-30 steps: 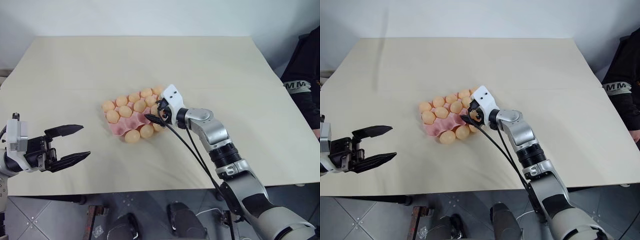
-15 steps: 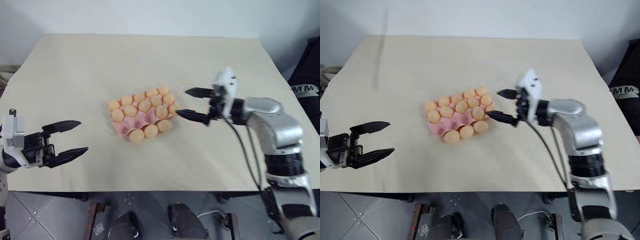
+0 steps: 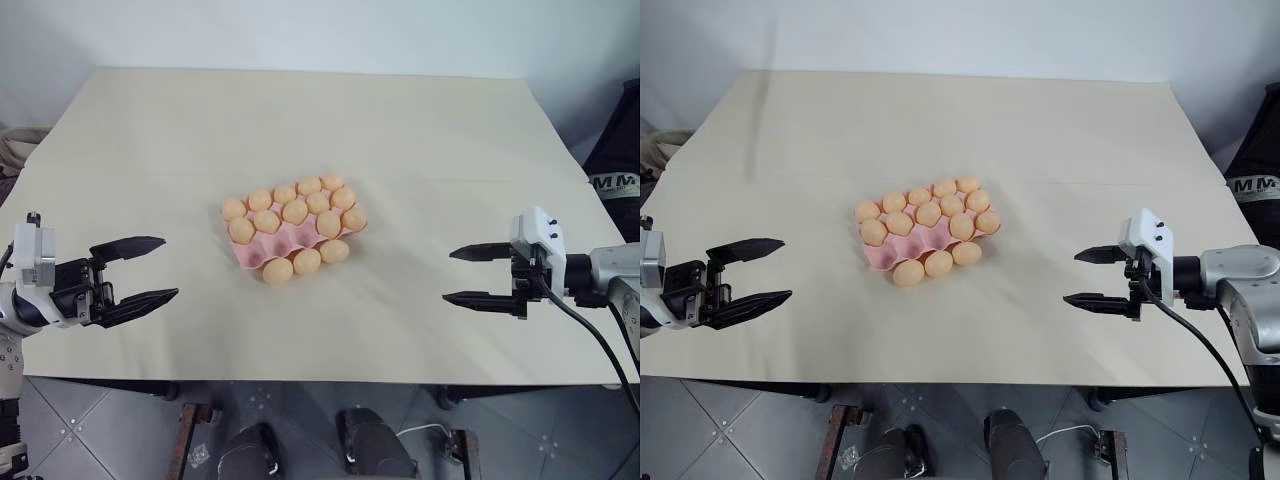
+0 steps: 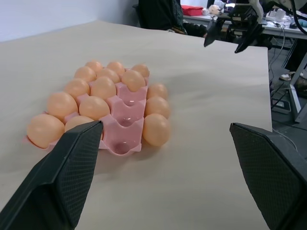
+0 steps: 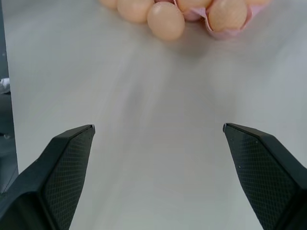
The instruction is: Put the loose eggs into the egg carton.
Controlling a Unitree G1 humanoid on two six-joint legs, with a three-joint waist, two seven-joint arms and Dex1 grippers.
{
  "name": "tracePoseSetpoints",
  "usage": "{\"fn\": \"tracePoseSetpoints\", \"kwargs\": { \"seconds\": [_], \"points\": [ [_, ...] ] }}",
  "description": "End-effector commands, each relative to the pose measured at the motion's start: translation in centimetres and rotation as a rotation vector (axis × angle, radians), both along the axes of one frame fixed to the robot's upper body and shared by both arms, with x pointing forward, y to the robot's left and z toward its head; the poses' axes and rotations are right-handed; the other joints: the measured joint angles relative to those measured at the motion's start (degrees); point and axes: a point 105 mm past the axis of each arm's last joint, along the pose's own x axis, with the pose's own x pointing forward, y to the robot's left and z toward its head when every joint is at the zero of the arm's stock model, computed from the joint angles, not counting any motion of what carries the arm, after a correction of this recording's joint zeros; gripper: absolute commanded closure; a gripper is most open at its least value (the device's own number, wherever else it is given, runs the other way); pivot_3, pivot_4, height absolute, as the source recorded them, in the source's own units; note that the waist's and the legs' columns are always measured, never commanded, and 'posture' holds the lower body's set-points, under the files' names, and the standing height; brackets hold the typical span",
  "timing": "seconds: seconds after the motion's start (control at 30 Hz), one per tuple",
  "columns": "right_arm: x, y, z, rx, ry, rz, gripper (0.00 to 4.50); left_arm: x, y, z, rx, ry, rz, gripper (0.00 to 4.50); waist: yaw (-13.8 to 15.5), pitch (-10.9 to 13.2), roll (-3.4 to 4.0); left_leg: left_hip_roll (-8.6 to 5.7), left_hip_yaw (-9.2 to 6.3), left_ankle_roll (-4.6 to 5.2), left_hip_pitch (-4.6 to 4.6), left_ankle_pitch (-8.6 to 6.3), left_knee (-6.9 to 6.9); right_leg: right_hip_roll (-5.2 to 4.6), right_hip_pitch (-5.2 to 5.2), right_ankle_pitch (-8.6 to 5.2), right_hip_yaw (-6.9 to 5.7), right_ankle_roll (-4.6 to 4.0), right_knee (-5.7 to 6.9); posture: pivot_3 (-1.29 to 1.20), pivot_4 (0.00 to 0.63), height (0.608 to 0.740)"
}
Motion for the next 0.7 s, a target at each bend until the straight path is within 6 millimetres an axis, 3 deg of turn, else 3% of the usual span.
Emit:
{"fn": "tracePoseSetpoints", "kwargs": {
  "seconds": [0.03,0.13,0.23,0.47,0.7],
  "points": [
    [0.0,-0.8,1.4,-0.012,-0.063,-0.016,0.02,-0.1,0.1,0.7,0.02,-0.032,-0.006,0.0,0.1,0.0,0.0,0.01,-0.01,0.0,0.0,0.0,0.03,0.0,0.01,0.0,-0.01,0.0,0.01,0.0,0.15,0.74],
    [0.7,0.7,1.8,0.048,-0.098,-0.016,0.02,-0.1,0.0,0.7,0.019,-0.034,-0.004,0.0,0.2,0.0,0.0,0.0,-0.02,0.01,0.0,-0.01,0.05,-0.02,0.03,0.0,-0.01,0.0,0.01,0.0,0.15,0.74],
    [1.8,3.8,1.4,0.123,-0.104,-0.029,0.02,-0.1,0.0,0.7,0.018,-0.036,-0.001,0.0,0.0,0.0,0.0,0.06,-0.02,0.01,0.0,-0.01,0.11,0.01,0.02,0.03,-0.01,-0.04,0.04,0.0,0.15,0.74],
    [5.1,10.5,-1.7,0.187,-0.129,-0.154,0.02,-0.2,-0.1,0.7,0.018,-0.04,0.003,0.0,0.2,0.0,0.0,0.05,0.01,-0.01,-0.05,0.0,0.12,0.02,-0.1,0.03,-0.02,-0.06,0.19,0.0,0.15,0.74],
    [6.7,13.5,-2.5,0.222,-0.172,-0.225,0.02,-0.6,0.2,0.8,0.024,-0.044,0.017,0.0,0.3,0.0,-0.01,0.05,0.0,-0.02,-0.19,0.0,0.12,0.03,-0.23,0.03,-0.09,-0.05,0.18,0.0,0.15,0.74]
  ]
}}
